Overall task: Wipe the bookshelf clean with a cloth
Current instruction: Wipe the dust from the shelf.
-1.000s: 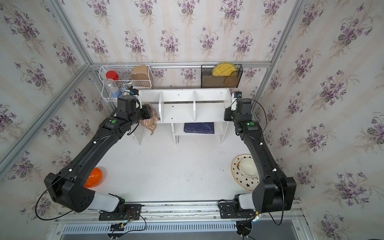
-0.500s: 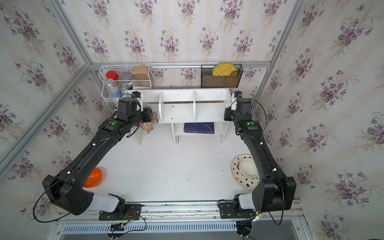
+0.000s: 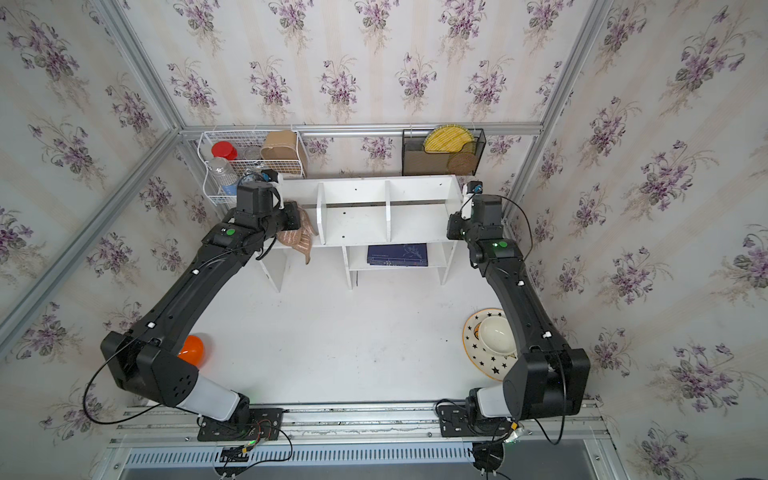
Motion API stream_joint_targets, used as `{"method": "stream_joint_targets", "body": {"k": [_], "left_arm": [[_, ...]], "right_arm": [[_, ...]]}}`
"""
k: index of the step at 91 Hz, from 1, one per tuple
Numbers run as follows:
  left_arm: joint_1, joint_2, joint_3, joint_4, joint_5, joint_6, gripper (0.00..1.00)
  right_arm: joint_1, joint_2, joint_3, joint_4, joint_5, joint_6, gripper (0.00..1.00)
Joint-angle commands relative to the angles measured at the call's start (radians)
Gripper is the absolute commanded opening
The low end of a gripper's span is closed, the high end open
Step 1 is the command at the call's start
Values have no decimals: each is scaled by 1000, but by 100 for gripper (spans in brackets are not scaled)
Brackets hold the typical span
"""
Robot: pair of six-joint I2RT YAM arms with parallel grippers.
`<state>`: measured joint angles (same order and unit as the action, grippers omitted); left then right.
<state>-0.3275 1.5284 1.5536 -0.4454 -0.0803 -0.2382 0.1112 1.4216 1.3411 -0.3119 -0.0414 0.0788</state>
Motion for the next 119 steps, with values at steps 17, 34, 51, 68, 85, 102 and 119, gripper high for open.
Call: {"method": "stream_joint_targets", "body": {"k": [17,34,51,68,85,102,119], "left_arm": [[1,-169,-177,-31,-41,39,0],[-4,-196,-179,-23,107,37,0],[-13,-146,-73,-6,119,-2,0],[-6,-57,21,26,79,5,0],[1,-40,-51,39,71,2,0],[-4,-122,-144,-22,105,-1,0],[-7,-296,-196,-65,149,31,0]], "right_arm": [[8,6,-6,-87,-196,187,0],[8,-24,-37,-82,-181,191,0],[7,-35,-43,-91,-162,188,0],[8,-14,-3,-107,-166,186,0],[8,-18,3,-111,-155,180,0],[8,-19,-2,-108,-147,181,0],[8,-42,5,-121,-118,187,6]]}}
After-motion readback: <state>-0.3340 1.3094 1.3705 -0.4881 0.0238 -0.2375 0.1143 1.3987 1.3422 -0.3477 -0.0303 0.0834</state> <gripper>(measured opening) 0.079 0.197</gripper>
